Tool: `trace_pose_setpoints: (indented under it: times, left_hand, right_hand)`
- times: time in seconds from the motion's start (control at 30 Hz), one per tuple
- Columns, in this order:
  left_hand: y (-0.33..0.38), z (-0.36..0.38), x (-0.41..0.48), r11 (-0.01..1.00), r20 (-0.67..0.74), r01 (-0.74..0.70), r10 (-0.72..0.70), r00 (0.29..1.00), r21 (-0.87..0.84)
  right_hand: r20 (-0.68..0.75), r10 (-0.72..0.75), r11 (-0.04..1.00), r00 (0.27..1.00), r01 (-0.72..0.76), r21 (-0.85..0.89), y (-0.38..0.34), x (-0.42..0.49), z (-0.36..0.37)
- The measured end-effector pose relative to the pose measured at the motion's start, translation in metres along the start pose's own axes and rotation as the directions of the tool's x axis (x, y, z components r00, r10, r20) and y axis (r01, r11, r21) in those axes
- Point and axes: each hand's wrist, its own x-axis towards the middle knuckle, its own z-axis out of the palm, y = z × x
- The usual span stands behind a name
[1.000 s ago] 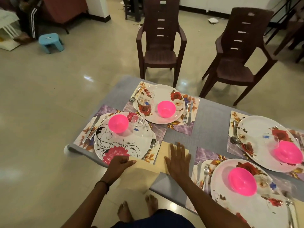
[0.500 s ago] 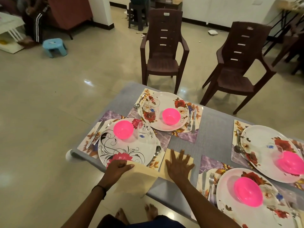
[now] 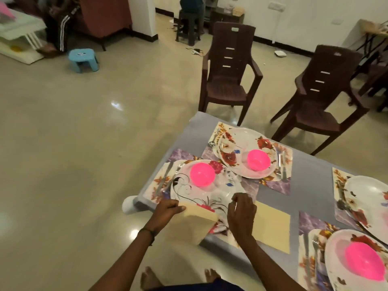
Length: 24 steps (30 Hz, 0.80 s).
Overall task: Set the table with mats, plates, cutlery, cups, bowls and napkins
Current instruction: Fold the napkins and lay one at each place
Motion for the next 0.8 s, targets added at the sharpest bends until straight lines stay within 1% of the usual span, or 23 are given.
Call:
trace_pose_setpoints:
  times: [0.03,0.07,0.13,0.17,0.23,0.27,0.33,0.43,0.63,0.7,0.8]
  left_hand:
    - [-0.002,-0.02,-0.002,1.0,-0.006,0.013,-0.013,1.0,-0.009]
    - [-0.003,-0.037,-0.003,1.0,-0.006,0.013,-0.013,1.0,-0.011]
    - [-0.003,-0.073,-0.006,1.0,-0.03,-0.024,0.023,0.999,-0.009]
    - [-0.002,-0.087,-0.008,0.999,-0.041,-0.038,0.037,0.998,-0.011]
    - [-0.001,-0.12,-0.014,0.999,-0.08,-0.046,0.043,0.996,-0.028]
    - [0.0,-0.137,-0.016,0.998,-0.099,-0.04,0.036,0.994,-0.038]
    - [0.001,-0.164,-0.018,0.998,-0.134,-0.026,0.018,0.991,-0.053]
    - [-0.001,-0.206,-0.016,0.997,-0.192,-0.03,0.015,0.981,-0.077]
    - [-0.015,-0.289,0.012,0.993,-0.341,-0.063,0.025,0.94,-0.103]
    - [-0.021,-0.319,0.029,0.995,-0.355,-0.059,0.028,0.934,-0.077]
    - [-0.028,-0.374,0.063,0.999,-0.329,-0.037,0.022,0.944,-0.039]
  right_hand:
    - [0.04,-0.056,0.998,0.998,0.055,0.025,-0.025,-0.009,0.01]
    - [0.096,-0.083,0.993,0.992,0.075,0.087,-0.049,-0.017,0.02]
    - [0.242,-0.14,0.962,0.96,0.074,0.262,-0.098,-0.027,0.039]
    - [0.298,-0.199,0.949,0.934,0.107,0.297,-0.119,-0.03,0.046]
    - [0.343,-0.339,0.92,0.876,0.233,0.315,-0.162,-0.031,0.064]
    - [0.345,-0.399,0.9,0.849,0.291,0.326,-0.181,-0.029,0.073]
    - [0.359,-0.474,0.868,0.804,0.357,0.346,-0.212,-0.02,0.089]
    - [0.383,-0.534,0.839,0.754,0.415,0.351,-0.254,-0.005,0.119]
    - [0.347,-0.657,0.753,0.669,0.56,0.345,-0.332,0.023,0.193]
    - [0.328,-0.672,0.74,0.664,0.579,0.343,-0.356,0.034,0.213]
    - [0.33,-0.641,0.764,0.693,0.536,0.359,-0.391,0.064,0.248]
